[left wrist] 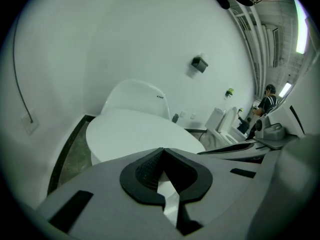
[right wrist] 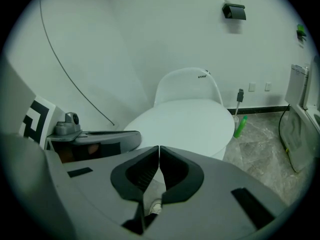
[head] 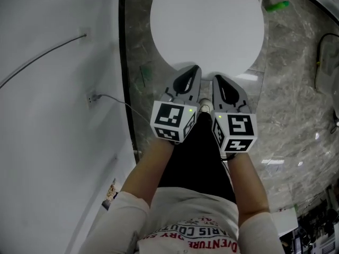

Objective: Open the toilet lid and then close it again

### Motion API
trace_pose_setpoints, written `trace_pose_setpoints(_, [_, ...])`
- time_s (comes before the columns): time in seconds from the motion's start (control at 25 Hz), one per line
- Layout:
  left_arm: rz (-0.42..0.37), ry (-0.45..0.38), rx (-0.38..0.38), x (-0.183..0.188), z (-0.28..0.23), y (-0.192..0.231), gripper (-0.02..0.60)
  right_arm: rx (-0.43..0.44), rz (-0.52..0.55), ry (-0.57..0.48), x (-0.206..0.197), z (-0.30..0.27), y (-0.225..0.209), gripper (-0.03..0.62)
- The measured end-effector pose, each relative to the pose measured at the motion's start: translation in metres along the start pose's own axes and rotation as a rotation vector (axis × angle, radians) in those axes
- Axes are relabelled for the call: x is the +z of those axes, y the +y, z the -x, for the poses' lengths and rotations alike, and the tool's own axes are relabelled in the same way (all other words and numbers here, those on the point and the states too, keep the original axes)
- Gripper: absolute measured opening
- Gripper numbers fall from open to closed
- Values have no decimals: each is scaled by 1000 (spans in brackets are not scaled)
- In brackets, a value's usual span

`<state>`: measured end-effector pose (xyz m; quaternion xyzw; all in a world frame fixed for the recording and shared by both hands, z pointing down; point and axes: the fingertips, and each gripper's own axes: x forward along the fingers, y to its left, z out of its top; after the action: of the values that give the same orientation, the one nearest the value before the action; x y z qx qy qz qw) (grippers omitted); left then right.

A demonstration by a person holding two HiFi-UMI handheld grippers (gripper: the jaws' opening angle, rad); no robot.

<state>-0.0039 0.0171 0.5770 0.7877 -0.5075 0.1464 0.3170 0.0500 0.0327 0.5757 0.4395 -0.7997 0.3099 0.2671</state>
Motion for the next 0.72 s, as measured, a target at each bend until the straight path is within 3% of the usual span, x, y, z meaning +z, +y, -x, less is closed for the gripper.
trace_pose_setpoints(0.4, [12, 108, 8, -66, -25, 17, 6, 29, -31, 122, -63, -40, -10, 14])
trace_pose_setpoints(0.72, [11, 148, -9, -103, -48, 33, 6, 12, -37, 184, -98, -74, -20, 14])
